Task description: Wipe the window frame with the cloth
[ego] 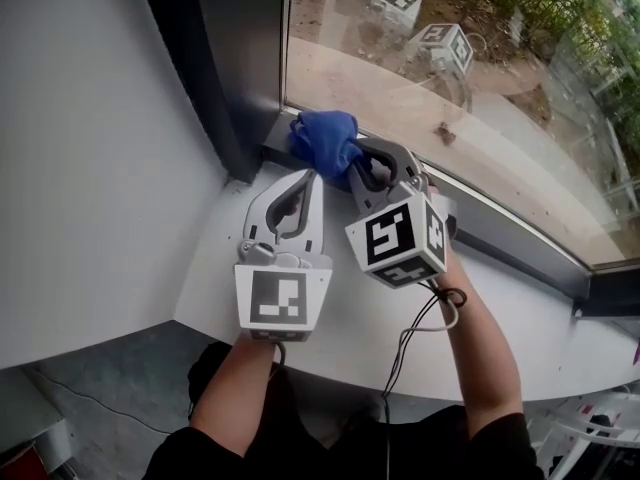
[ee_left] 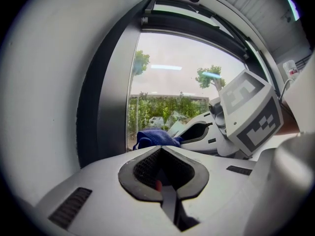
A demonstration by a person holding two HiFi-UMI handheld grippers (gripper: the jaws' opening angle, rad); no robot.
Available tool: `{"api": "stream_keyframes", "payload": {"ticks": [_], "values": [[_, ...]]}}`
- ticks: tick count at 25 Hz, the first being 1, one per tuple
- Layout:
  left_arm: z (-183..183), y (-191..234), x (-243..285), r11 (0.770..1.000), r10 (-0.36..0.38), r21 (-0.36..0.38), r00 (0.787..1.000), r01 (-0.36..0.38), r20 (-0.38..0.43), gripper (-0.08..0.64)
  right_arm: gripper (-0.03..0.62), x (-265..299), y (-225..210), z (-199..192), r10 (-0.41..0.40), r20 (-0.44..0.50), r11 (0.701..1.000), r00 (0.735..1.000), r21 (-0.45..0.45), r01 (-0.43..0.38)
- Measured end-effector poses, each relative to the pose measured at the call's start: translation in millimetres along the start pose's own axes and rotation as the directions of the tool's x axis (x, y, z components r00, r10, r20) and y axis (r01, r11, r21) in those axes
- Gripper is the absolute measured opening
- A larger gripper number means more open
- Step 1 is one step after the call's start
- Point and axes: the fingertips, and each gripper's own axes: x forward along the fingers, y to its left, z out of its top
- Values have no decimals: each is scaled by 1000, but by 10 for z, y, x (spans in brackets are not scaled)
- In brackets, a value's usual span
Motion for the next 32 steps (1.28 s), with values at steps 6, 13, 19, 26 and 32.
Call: {"api": "stream_keyframes", "payload": {"ticks": [6,13,19,26,32], "values": [[7,-38,15,1000,-9,5,1000,9,-3,5,23,-71,-5,-102,-110,-82,966,991,-244,87],[-7,-68,34,1000,-21,19,1000,21,-9,5,23,-78,-49,-181,-172,-112,919,979,-376,119],[-21,-68,30,1000,-22,15,1000,22,-12,5,23,-81,-70,-261,-226,-152,874,962,-468,131],[-25,-94,32,999,-29,29,999,29,-22,5,23,-60,-74,-311,-277,-166,787,947,-604,124],[-13,-72,48,999,-11,30,1000,11,-25,5,23,30,-31,-258,-266,-195,729,944,-681,65]]}}
